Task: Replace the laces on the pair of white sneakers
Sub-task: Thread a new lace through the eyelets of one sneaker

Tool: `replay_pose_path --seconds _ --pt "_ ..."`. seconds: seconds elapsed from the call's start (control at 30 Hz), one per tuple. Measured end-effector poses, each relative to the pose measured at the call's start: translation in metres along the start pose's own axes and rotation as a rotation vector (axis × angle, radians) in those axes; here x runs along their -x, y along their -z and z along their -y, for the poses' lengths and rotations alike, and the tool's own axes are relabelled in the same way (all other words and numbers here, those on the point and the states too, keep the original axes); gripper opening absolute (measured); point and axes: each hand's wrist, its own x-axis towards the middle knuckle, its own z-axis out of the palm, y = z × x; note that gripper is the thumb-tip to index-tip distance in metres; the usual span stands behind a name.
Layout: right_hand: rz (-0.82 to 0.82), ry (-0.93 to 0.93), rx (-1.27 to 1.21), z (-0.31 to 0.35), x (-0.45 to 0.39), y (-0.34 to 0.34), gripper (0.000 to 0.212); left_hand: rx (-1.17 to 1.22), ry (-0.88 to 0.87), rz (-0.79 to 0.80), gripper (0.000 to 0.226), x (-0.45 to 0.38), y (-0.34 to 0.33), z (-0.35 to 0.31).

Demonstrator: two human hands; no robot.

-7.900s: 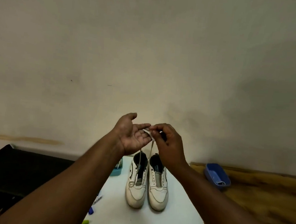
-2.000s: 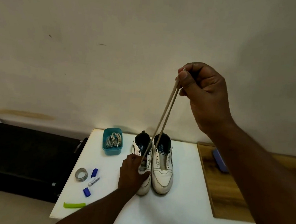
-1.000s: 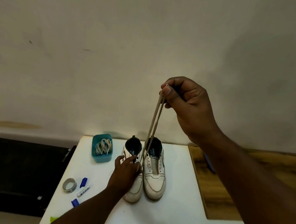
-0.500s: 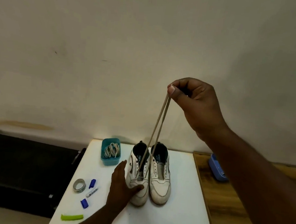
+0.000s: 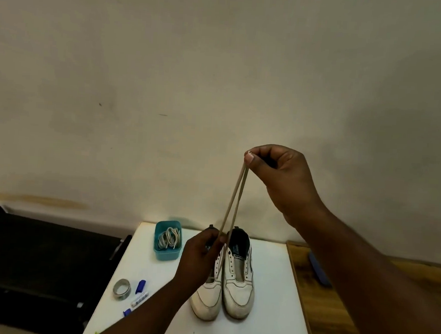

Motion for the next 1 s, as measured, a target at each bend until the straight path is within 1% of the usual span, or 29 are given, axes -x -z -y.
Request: replay_pose_path --seconds 0.1,0.23,0.37,0.43,0.53,0.6,0.63,0.67,0.7,0.77,0.83,0.87,0.9,0.93,0.97,1.0 --pt "0.004 -0.011 -0.022 -0.002 -0.001 0.001 0.007 0.134 0.035 -0.052 0.023 0.002 -0.001 -0.024" --pt "-0.074 -0.034 -0.034 -0.015 -0.002 0.004 0.007 0.316 0.183 -0.249 0.017 0.009 0.006 -0.046" --pt "-0.168 -0.105 0.008 -0.044 0.003 0.007 0.007 0.324 0.198 -0.317 0.020 0.014 0.018 -0.050" --pt "-0.259 -0.146 0.016 -0.065 0.010 0.014 0.008 0.353 0.189 -0.375 0.021 0.016 0.026 -0.046" --pt "-0.461 -0.249 -0.029 -0.105 0.024 0.027 0.012 0.416 0.182 -0.463 0.021 0.021 0.035 -0.032" --pt "-0.593 -0.326 0.002 -0.137 0.038 0.032 0.013 0.416 0.229 -0.477 0.023 0.029 0.035 -0.020" --pt "-0.612 -0.385 0.056 -0.156 0.047 0.034 0.014 0.399 0.262 -0.464 0.024 0.035 0.034 -0.013" --pt "-0.581 -0.449 0.134 -0.176 0.056 0.033 0.014 0.376 0.295 -0.442 0.024 0.042 0.033 -0.006" --pt "-0.500 -0.521 0.219 -0.196 0.067 0.030 0.014 0.345 0.327 -0.420 0.025 0.049 0.031 0.005" --pt "-0.285 -0.658 0.363 -0.232 0.094 0.019 0.014 0.263 0.360 -0.371 0.026 0.060 0.030 0.026" --pt "-0.093 -0.696 0.567 -0.253 0.122 -0.001 0.010 0.142 0.361 -0.301 0.028 0.064 0.028 0.046" --pt "-0.046 -0.647 0.649 -0.259 0.134 -0.011 0.017 0.089 0.352 -0.256 0.029 0.064 0.026 0.054" --pt "-0.031 -0.557 0.652 -0.260 0.144 -0.023 0.020 0.049 0.342 -0.203 0.029 0.063 0.024 0.060" --pt "-0.014 -0.491 0.579 -0.258 0.151 -0.036 0.016 0.010 0.331 -0.135 0.029 0.062 0.021 0.064" --pt "0.042 -0.488 0.449 -0.251 0.156 -0.052 0.014 -0.037 0.322 -0.053 0.028 0.060 0.017 0.068" --pt "0.134 -0.547 0.302 -0.247 0.157 -0.067 0.026 -0.087 0.315 0.039 0.027 0.059 0.012 0.070"
